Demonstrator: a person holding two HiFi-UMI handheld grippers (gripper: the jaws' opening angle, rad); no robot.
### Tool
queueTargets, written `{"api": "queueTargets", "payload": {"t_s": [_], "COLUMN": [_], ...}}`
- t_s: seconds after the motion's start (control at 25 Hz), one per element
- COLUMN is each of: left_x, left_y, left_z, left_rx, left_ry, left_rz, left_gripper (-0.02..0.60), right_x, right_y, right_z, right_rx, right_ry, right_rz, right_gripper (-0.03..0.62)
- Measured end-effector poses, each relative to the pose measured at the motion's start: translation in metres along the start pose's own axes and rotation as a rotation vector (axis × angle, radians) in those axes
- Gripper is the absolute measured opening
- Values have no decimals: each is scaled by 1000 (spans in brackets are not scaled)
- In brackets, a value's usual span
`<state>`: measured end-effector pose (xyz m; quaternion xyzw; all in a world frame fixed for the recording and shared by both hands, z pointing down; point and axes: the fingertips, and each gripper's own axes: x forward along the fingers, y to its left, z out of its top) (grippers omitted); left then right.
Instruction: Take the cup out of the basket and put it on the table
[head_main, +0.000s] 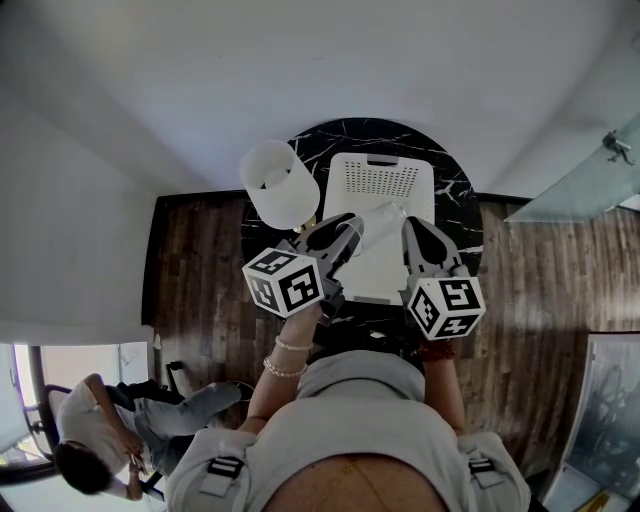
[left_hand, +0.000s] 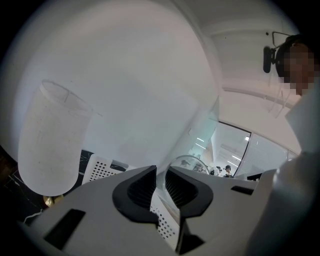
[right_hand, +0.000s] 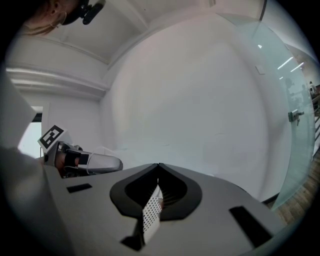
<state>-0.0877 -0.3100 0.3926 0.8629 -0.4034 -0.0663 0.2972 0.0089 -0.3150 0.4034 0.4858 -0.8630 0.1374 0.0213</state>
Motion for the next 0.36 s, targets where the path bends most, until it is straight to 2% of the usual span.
{"api": "queueTargets", "payload": {"t_s": [0.36], "left_x": [1], "left_y": [2], "left_z": [-3], "left_rx": [-5], "left_ry": [4], "left_rz": [-3], "left_gripper": [60], "right_x": [0], "right_y": [0], "right_z": [-4], "right_rx": [-3], "right_ry": [8], "right_rz": [1], "right_gripper": [12]}}
